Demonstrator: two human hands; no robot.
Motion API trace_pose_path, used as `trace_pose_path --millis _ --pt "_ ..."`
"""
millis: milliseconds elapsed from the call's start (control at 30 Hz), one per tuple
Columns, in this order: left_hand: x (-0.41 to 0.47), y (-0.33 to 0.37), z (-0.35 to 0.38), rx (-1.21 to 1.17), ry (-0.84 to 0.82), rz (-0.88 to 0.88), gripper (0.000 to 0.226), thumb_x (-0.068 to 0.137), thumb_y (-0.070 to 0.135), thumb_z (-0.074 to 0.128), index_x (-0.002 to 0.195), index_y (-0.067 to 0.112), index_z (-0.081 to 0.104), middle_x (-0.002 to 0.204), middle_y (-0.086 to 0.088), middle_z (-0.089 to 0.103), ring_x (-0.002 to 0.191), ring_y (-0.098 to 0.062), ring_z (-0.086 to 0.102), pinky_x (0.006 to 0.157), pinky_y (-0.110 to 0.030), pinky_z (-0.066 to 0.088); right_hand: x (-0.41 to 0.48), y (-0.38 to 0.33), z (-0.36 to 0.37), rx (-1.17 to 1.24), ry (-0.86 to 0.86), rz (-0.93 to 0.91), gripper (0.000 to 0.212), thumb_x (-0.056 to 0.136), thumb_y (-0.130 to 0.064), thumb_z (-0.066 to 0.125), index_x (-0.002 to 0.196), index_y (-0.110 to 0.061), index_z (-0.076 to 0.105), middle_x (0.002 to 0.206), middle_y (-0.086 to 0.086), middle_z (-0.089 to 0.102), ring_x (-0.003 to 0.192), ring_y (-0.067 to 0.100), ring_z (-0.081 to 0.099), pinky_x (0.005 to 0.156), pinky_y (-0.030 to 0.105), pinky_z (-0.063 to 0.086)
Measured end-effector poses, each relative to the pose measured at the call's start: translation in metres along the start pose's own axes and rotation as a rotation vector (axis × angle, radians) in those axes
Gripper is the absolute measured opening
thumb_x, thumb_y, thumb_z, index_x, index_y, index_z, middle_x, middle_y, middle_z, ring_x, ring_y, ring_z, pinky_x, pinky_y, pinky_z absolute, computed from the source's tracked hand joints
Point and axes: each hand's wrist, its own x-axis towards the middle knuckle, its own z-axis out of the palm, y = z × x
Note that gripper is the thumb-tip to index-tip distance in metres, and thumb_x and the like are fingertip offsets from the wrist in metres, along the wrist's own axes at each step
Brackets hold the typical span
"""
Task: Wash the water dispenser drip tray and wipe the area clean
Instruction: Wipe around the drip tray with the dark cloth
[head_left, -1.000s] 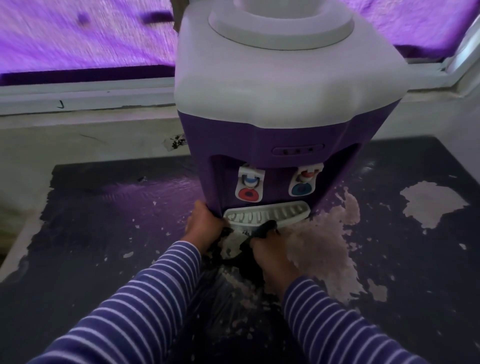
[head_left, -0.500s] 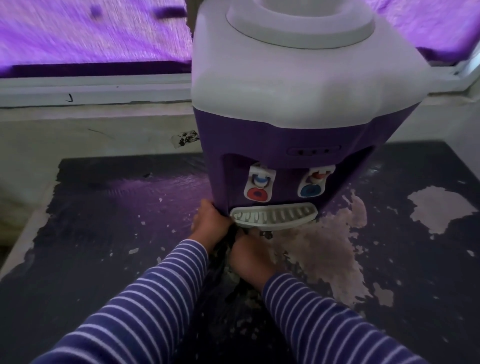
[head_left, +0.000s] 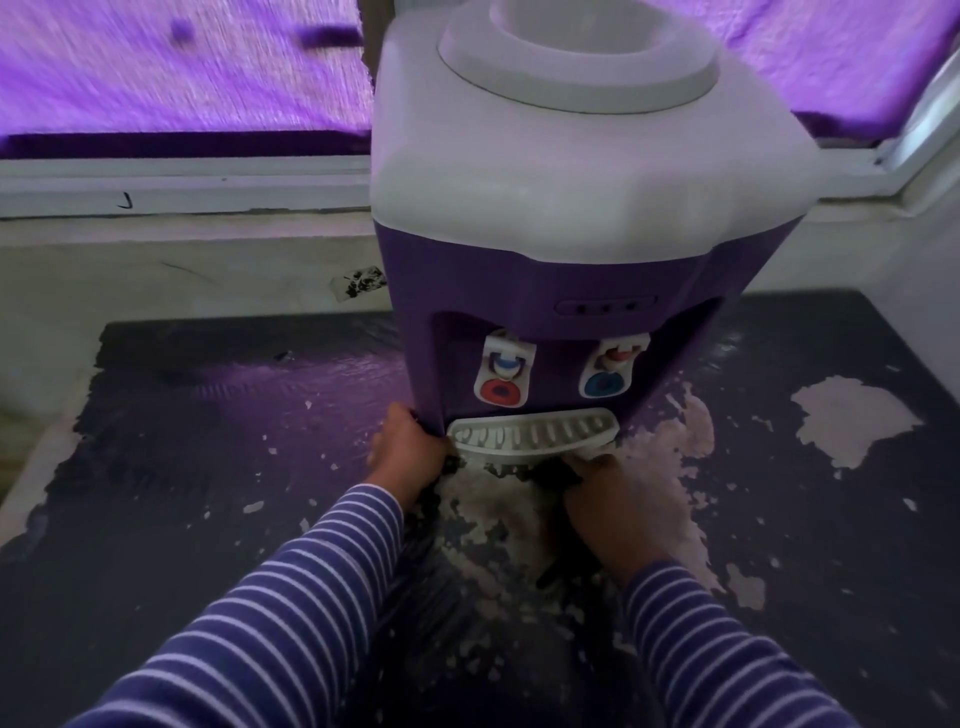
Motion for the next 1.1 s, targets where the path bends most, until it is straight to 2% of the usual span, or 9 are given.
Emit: trace_pose_path --millis 100,200,433,600,733,800,867,967,1100 --pt "0.000 0.000 -0.001 0.003 -0.010 0.007 0.053 0.063 0.050 0.070 0.099 0.026 0.041 0.102 -0.011 0.064 0.089 -0.036 0.062 0.084 -0.049 0.052 0.005 0.013 -0.014 0.287 0.133 0.175 0.037 0.084 -0.004 0.043 0.107 -0.021 0.067 0.095 0.007 0.070 0.073 0.016 0.061 0.065 0.030 0.052" --pt "-0.001 0.000 0.000 0.004 -0.010 0.019 0.052 0.064 0.049 0.071 0.099 0.026 0.040 0.103 -0.011 0.062 0.091 -0.035 0.060 0.084 -0.049 0.052 0.003 0.014 -0.023 0.622 0.230 0.244 0.041 0.083 -0.001 0.041 0.105 -0.026 0.065 0.100 0.006 0.067 0.080 0.016 0.061 0.065 0.028 0.050" --pt "-0.001 -0.001 0.001 -0.037 -0.012 0.033 0.056 0.062 0.048 0.076 0.102 0.028 0.040 0.106 -0.009 0.062 0.092 -0.033 0.060 0.083 -0.048 0.053 -0.017 -0.014 0.003 0.428 -0.039 0.069 0.053 0.088 -0.007 0.050 0.138 -0.024 0.046 0.130 0.007 0.054 0.111 0.023 0.053 0.095 0.030 0.042" --pt "-0.001 -0.001 -0.001 -0.018 -0.021 0.033 0.053 0.065 0.047 0.073 0.101 0.028 0.039 0.107 -0.011 0.062 0.092 -0.035 0.060 0.083 -0.050 0.053 -0.002 0.001 -0.019 0.795 0.283 0.182 0.043 0.089 -0.009 0.049 0.119 -0.040 0.051 0.113 -0.003 0.061 0.093 0.007 0.059 0.072 0.015 0.044" --pt "-0.002 -0.001 -0.001 -0.005 -0.017 0.040 0.054 0.066 0.048 0.073 0.103 0.028 0.040 0.108 -0.010 0.062 0.094 -0.035 0.060 0.085 -0.049 0.052 0.001 -0.009 -0.012 0.427 0.207 0.137 0.056 0.085 -0.035 0.060 0.136 -0.032 0.038 0.135 0.001 0.048 0.120 0.024 0.049 0.101 0.041 0.045" --pt "-0.001 -0.002 -0.001 -0.007 -0.016 0.041 0.053 0.066 0.047 0.073 0.104 0.027 0.041 0.106 -0.009 0.063 0.092 -0.034 0.061 0.084 -0.049 0.053 -0.006 -0.024 0.007 0.259 0.114 -0.076 0.061 0.085 -0.024 0.062 0.142 -0.021 0.040 0.148 0.007 0.033 0.134 0.025 0.035 0.112 0.038 0.033" --pt "-0.001 -0.002 -0.001 -0.010 -0.021 0.041 0.054 0.067 0.046 0.074 0.105 0.026 0.042 0.107 -0.008 0.062 0.093 -0.033 0.061 0.084 -0.049 0.053 -0.007 -0.033 0.019 0.245 0.026 -0.232 0.056 0.085 -0.009 0.059 0.140 -0.015 0.045 0.151 0.009 0.031 0.138 0.025 0.031 0.114 0.030 0.028" --pt "-0.001 -0.002 -0.002 0.009 -0.021 0.043 0.052 0.068 0.045 0.073 0.105 0.026 0.042 0.107 -0.007 0.062 0.093 -0.032 0.061 0.085 -0.048 0.052 0.006 -0.027 0.011 0.401 0.056 -0.090 0.057 0.086 -0.003 0.055 0.140 -0.017 0.045 0.148 0.010 0.039 0.133 0.025 0.040 0.106 0.023 0.029" --pt "0.000 -0.002 -0.002 0.021 -0.018 0.046 0.053 0.069 0.044 0.073 0.106 0.024 0.043 0.108 -0.008 0.063 0.095 -0.033 0.060 0.086 -0.049 0.051 0.004 -0.027 0.010 0.342 0.109 -0.042 0.061 0.085 -0.003 0.054 0.143 -0.015 0.041 0.150 0.012 0.037 0.135 0.027 0.038 0.111 0.034 0.033"
